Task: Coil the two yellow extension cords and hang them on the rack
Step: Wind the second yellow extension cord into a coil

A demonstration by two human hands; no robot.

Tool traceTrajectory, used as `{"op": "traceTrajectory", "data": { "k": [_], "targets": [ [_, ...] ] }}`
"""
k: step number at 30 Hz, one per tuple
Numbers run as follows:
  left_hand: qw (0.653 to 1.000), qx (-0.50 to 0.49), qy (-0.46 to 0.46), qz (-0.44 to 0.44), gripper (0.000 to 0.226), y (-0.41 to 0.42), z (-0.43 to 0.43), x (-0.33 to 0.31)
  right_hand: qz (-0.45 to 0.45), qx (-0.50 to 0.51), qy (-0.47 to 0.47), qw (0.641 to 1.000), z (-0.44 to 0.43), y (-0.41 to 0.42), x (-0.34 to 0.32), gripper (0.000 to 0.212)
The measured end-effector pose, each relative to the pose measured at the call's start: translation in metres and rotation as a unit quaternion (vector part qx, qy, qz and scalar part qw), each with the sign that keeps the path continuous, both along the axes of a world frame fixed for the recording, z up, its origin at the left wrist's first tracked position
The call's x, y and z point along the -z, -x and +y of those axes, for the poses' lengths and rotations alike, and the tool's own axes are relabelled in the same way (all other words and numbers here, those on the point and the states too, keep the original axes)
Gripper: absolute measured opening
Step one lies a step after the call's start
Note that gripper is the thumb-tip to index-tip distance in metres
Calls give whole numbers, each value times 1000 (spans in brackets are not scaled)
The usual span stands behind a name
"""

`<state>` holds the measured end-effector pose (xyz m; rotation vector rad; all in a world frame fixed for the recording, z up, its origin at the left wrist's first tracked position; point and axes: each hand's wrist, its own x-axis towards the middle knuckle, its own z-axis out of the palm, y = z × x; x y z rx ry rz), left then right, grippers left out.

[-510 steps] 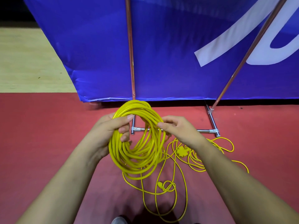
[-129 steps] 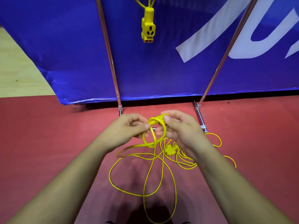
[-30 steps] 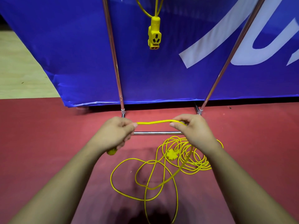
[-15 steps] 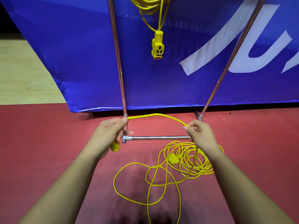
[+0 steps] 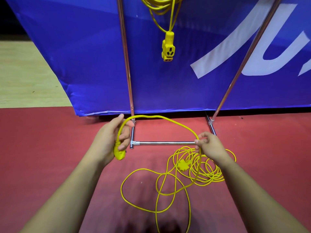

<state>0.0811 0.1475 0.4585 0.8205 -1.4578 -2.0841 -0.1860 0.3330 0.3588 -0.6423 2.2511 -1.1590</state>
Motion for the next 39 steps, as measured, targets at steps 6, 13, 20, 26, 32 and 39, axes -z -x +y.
{"op": "traceTrajectory", "data": {
  "k": [6, 13, 20, 26, 32, 39],
  "targets": [
    [973, 51, 181, -131, 28, 8, 7, 5, 138, -270, -191, 934, -17, -28, -58, 19],
    [940, 244, 193, -141, 29, 15, 37, 6, -109, -394, 15, 912, -18, -69, -109, 11],
    [990, 143, -2, 14, 26, 17, 36, 3, -94, -246, 136, 955, -23, -60, -90, 9],
    [995, 90, -25, -37, 35, 8, 21, 4, -101, -243, 89, 961, -9, -43, -65, 7],
    [977, 165, -53, -121, 30, 6, 27, 7, -5, -232, 100, 968, -18, -52, -90, 6],
    [980, 183, -8, -76, 26, 10, 33, 7, 48, -305, 119, 944, -37, -91, -98, 4]
  ]
}}
